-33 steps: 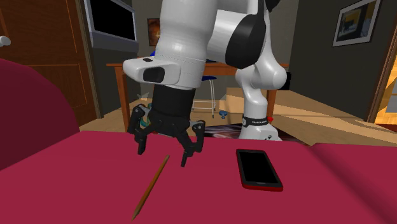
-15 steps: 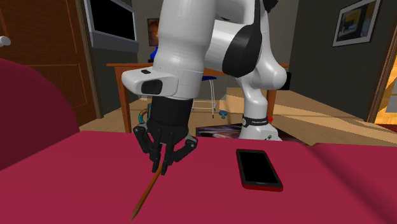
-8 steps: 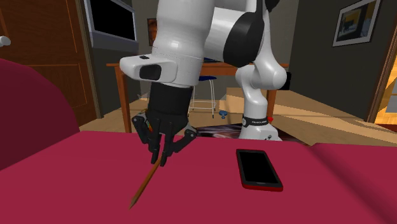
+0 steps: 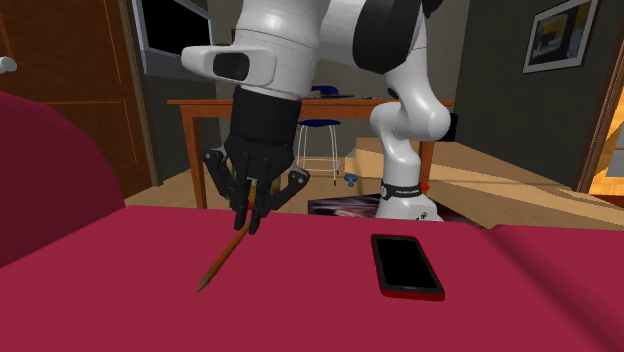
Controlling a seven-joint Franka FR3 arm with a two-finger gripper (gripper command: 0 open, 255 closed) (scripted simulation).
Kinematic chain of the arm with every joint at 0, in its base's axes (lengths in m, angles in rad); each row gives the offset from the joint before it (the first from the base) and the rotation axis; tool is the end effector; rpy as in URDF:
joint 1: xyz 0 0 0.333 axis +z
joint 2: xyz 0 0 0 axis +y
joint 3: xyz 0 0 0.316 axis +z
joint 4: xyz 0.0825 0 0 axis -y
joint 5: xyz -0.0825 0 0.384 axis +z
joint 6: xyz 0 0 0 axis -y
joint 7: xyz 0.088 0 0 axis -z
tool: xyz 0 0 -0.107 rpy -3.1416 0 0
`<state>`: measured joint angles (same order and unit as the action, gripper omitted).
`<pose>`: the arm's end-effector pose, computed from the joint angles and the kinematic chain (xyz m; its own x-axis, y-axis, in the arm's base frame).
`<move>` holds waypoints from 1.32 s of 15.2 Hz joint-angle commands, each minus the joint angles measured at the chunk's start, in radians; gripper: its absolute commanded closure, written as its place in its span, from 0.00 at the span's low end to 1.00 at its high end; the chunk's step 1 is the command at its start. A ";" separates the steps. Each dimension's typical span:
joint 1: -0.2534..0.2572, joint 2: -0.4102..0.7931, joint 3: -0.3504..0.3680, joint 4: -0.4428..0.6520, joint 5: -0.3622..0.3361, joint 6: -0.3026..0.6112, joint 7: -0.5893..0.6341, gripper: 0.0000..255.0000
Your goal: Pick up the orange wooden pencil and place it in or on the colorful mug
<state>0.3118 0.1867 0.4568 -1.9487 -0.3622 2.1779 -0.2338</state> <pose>0.4479 0.4009 0.4013 0.3717 0.9283 -0.0074 0.9041 -0.3602 0.2298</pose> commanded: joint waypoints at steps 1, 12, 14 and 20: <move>0.000 -0.012 0.004 0.015 0.012 -0.025 -0.009 1.00; -0.004 -0.061 0.013 0.105 0.059 -0.152 -0.061 1.00; -0.004 -0.067 0.014 0.125 0.066 -0.176 -0.069 1.00; -0.003 -0.080 0.016 0.190 0.080 -0.250 -0.090 1.00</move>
<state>0.3076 0.1051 0.4725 -1.7730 -0.2820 1.9415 -0.3226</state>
